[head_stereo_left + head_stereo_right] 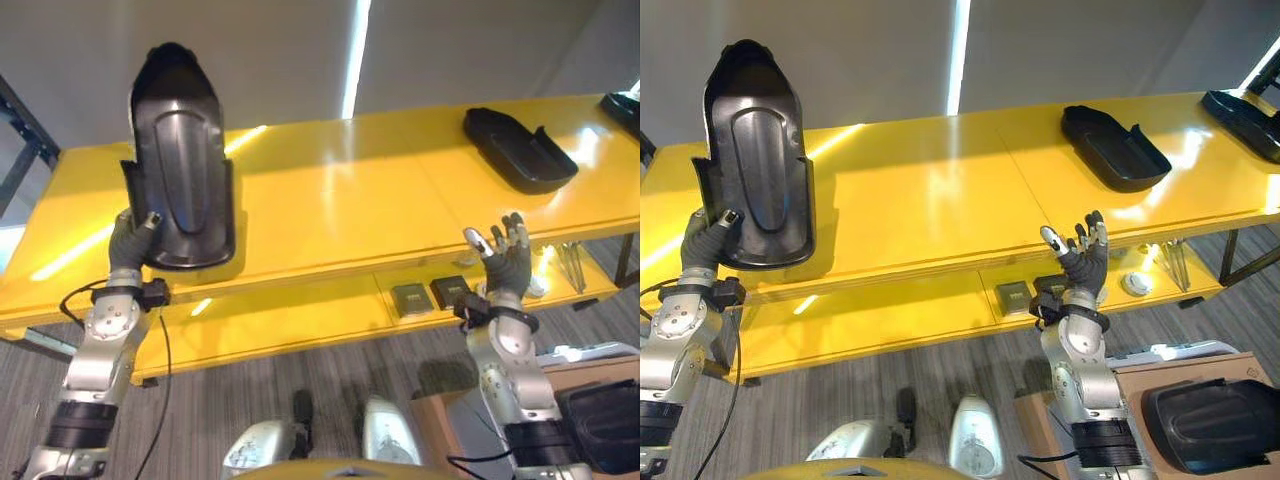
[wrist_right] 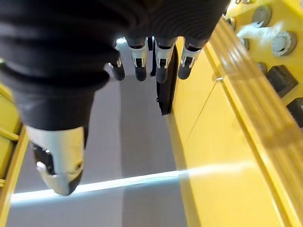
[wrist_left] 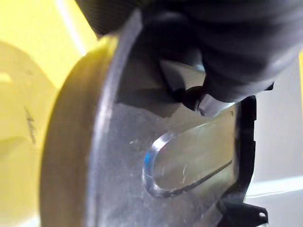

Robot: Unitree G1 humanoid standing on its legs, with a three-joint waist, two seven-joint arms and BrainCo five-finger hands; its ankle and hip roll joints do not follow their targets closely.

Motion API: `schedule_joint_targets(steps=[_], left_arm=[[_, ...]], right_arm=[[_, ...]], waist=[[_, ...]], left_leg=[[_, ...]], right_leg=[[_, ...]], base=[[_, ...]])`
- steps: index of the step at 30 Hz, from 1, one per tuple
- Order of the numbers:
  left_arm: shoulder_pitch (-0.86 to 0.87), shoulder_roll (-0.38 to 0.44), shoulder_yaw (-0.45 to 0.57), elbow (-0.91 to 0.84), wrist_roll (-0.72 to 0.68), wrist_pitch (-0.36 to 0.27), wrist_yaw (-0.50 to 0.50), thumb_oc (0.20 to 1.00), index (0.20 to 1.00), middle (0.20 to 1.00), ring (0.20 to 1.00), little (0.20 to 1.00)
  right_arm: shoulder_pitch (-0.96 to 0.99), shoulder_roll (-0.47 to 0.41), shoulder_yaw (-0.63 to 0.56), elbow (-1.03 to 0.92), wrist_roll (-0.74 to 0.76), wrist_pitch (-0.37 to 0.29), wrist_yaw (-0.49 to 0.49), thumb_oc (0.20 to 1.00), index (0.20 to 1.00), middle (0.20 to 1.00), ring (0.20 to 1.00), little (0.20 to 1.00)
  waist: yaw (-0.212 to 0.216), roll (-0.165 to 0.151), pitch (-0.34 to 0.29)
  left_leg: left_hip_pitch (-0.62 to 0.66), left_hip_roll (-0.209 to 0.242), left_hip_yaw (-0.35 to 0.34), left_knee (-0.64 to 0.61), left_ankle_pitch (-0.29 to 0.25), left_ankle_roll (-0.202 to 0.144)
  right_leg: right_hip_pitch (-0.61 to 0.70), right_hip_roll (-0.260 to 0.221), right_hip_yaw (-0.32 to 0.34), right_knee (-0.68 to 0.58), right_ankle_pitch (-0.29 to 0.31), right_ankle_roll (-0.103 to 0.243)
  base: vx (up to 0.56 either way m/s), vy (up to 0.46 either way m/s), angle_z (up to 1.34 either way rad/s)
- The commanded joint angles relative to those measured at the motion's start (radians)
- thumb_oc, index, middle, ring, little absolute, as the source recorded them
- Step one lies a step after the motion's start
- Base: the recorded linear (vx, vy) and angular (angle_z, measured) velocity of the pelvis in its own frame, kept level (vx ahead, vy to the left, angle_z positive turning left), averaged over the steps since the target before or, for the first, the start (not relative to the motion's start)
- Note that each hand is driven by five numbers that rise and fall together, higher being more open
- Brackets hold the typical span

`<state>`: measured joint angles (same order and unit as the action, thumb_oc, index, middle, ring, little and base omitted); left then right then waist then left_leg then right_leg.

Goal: Move parts from the plastic box to the shelf.

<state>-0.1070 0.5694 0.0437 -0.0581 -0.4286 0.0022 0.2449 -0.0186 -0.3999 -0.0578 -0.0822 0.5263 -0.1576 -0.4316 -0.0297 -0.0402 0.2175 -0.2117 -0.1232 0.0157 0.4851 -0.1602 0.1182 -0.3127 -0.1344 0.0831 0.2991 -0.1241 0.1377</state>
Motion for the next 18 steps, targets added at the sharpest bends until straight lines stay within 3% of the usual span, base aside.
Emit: schedule_joint_targets(steps=[1,8,18], left_arm=[[-0.026,-0.031,0.026,-0.069,0.024,-0.056,0.044,0.2,0.2,0.2,0.2,0.2],[0.022,-0.085,0.021,-0.115,0.013,-0.036,0.021,0.2,0.2,0.2,0.2,0.2],[0.048,-0.094,0.035,-0.121,-0.001,-0.017,0.009,0.2,0.2,0.2,0.2,0.2]], right_arm=[[-0.094,-0.057,-0.074,-0.056,0.041,-0.032,0.033,1.0,1.0,1.0,1.0,1.0],[-0.107,-0.109,-0.102,-0.057,0.045,0.009,0.004,1.0,1.0,1.0,1.0,1.0],[-0.082,-0.109,-0.111,-0.083,0.038,0.039,0.006,1.0,1.0,1.0,1.0,1.0]], waist=[[0.013,0.028,-0.03],[0.03,-0.008,-0.075],[0.013,-0.002,-0.105]], left_leg=[[0.223,0.104,-0.037,-0.452,0.169,-0.084],[0.194,0.193,0.011,-0.461,0.205,-0.152],[0.192,0.235,0.032,-0.463,0.218,-0.178]], right_leg=[[0.22,0.055,-0.083,-0.211,0.237,-0.019],[0.32,0.077,-0.124,-0.375,0.244,-0.055],[0.335,0.096,-0.136,-0.38,0.218,-0.082]], base=[[0.12,-0.195,0.37],[0.09,-0.193,0.23],[0.05,-0.058,0.01]])
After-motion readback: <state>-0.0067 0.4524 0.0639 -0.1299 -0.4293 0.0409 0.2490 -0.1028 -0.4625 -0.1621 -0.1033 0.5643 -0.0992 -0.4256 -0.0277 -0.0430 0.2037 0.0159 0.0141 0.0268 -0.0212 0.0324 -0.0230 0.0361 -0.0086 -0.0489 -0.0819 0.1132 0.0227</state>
